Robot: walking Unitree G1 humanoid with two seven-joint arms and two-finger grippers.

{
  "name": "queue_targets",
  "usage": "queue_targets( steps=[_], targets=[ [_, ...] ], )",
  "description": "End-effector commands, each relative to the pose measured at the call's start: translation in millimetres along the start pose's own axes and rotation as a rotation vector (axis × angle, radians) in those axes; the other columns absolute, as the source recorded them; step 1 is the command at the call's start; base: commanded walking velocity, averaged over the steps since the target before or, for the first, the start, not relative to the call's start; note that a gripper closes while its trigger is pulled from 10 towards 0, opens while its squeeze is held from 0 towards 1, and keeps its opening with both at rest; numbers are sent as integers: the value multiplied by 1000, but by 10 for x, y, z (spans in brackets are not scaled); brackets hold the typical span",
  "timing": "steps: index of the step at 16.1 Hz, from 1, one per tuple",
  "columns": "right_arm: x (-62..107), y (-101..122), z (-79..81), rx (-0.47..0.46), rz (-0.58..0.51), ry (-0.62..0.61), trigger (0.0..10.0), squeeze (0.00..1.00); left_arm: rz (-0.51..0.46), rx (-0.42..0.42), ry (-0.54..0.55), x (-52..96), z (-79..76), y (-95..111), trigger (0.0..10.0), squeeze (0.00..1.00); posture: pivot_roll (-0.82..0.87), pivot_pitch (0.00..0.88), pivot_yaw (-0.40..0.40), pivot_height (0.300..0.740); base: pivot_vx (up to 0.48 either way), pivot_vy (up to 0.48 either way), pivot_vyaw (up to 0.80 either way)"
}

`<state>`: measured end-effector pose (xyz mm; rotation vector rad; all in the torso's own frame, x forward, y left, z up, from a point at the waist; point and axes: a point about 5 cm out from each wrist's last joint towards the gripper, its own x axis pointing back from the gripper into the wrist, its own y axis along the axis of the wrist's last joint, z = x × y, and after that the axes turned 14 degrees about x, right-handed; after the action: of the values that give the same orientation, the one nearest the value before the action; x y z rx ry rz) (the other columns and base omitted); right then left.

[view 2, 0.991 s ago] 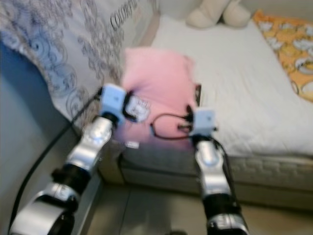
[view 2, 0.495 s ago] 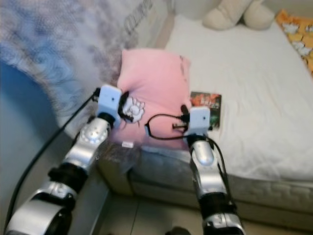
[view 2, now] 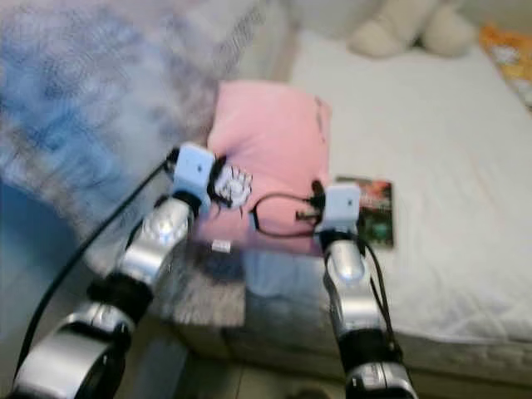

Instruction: Clean up the room

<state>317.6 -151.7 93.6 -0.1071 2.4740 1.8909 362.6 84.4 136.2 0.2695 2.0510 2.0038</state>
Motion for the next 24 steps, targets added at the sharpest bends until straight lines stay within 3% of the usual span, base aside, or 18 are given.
queue_targets(
  steps=[1,4,6,7,9,11,15,19,24],
  targets=[
    [23,-11,-162,9,3,-74,10000,0,-41,2,46,-28,110,106,10000,0,-95,0,71,740,480,0,0],
    [-24,-73,-218,-32,57,-141,10000,0,-21,-22,35,-70,88,64,10000,0,-93,0,70,740,480,0,0],
    [-106,-159,-104,-63,124,-115,10000,0,10,-89,74,-103,172,23,10000,0,-95,0,68,740,240,0,0],
    [-155,-169,-71,-101,151,-119,10000,0,52,-29,121,-117,257,-5,10000,0,-82,0,64,740,0,0,0],
    [-242,-155,-77,-80,170,-124,10000,0,86,-5,143,-136,324,-11,10000,0,-80,0,65,740,0,0,0],
    [-313,-135,-82,-77,189,-125,10000,0,97,-63,114,-201,260,45,10000,0,-69,0,62,740,0,0,0],
    [-319,-141,-99,-42,171,-132,10000,0,44,-61,86,-260,178,150,10000,0,-70,0,62,740,116,0,0],
    [-318,-190,-165,-33,195,-153,10000,0,69,-32,93,-279,128,128,10000,0,-78,0,68,740,456,0,0],
    [-393,-164,-177,-29,234,-143,10000,0,98,-69,166,-285,189,123,10000,0,-69,0,68,740,183,0,0]
  ],
)
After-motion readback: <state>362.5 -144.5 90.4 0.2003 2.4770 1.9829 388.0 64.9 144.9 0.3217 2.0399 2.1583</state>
